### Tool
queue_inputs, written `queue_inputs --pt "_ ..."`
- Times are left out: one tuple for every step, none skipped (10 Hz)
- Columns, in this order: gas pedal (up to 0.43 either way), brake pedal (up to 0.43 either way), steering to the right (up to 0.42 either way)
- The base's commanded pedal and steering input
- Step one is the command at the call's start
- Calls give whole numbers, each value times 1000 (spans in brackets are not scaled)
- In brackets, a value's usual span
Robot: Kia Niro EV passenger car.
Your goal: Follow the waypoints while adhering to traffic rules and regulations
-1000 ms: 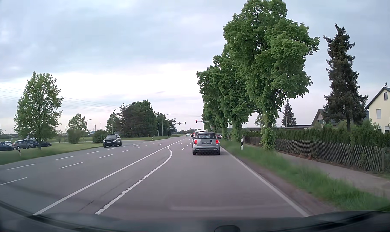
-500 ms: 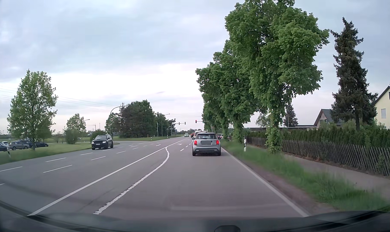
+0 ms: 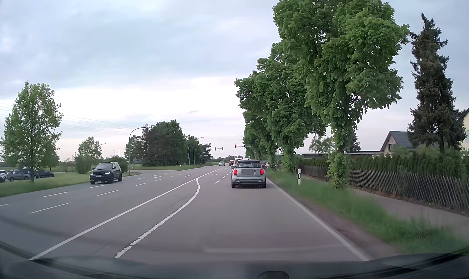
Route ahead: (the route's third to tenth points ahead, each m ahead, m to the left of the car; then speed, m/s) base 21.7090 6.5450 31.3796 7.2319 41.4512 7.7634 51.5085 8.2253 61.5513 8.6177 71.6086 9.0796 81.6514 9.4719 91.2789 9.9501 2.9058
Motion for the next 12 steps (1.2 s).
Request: queue_inputs --pt "0 0 -2" --pt "0 0 -2" --pt "0 0 -2" --pt "0 0 -2" --pt "0 0 -2" --pt "0 0 -2" --pt "0 0 -2" --pt "0 0 -2" --pt "0 0 -2" --pt "0 0 -2" --pt "0 0 -2" --pt "0 0 -2"
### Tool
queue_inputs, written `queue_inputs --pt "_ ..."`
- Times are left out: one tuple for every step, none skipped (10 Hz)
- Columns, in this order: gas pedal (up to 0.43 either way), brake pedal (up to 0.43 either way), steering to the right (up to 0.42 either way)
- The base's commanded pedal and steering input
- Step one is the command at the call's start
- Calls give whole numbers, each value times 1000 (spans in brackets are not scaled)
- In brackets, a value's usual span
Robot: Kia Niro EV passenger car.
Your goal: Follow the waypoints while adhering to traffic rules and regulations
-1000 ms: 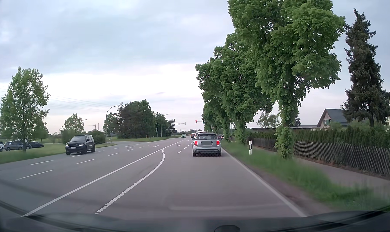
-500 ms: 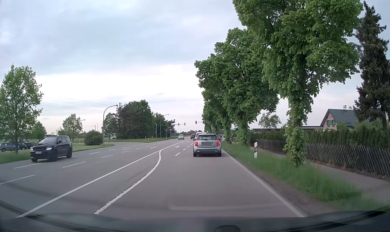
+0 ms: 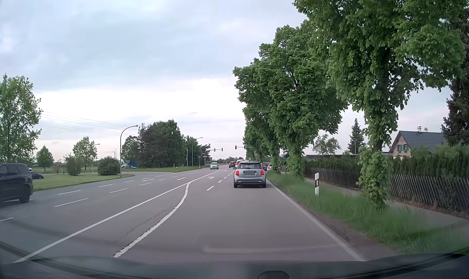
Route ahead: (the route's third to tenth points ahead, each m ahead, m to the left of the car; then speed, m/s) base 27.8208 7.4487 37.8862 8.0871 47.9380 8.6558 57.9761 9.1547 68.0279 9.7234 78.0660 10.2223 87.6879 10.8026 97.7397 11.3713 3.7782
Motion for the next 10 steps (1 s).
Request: queue_inputs --pt "0 0 -2" --pt "0 0 -2" --pt "0 0 -2" --pt "0 0 -2" --pt "0 0 -2" --pt "0 0 -3" --pt "0 0 -4" --pt "0 0 -5" --pt "0 0 -5" --pt "0 0 -5"
